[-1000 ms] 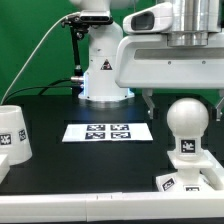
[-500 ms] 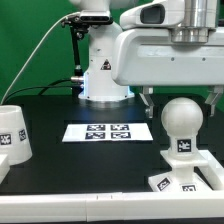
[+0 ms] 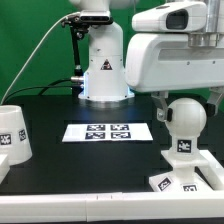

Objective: Assemble lamp

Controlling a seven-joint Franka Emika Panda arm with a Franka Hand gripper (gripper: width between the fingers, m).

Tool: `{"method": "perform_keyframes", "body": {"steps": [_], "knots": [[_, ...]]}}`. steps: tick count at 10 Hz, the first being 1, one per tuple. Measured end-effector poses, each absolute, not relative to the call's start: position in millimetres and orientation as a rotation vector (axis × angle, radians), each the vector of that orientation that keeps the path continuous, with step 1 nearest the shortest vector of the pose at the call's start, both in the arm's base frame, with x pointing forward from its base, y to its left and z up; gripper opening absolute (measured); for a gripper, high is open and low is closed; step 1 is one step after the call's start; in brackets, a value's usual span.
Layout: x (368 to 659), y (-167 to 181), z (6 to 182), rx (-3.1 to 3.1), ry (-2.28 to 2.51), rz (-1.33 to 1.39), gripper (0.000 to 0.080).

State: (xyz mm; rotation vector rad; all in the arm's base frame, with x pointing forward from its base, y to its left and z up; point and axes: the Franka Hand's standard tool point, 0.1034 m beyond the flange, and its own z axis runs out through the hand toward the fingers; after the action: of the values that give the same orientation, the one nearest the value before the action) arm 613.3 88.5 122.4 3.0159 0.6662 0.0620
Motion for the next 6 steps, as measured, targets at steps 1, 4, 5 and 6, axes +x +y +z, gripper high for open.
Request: {"method": "perform_keyframes", "body": {"steps": [1,4,5,6], "knots": [[613.7,85.9,122.6,2.974,0.780,0.055,0.0699],[614.3,83.0,122.7,2.974,0.748,0.055,0.0699],[614.4,82.6,122.7,2.975,0.743,0.055,0.0604],[614.4,82.6,122.8,2.993,0.673,0.058,0.0566]]}}
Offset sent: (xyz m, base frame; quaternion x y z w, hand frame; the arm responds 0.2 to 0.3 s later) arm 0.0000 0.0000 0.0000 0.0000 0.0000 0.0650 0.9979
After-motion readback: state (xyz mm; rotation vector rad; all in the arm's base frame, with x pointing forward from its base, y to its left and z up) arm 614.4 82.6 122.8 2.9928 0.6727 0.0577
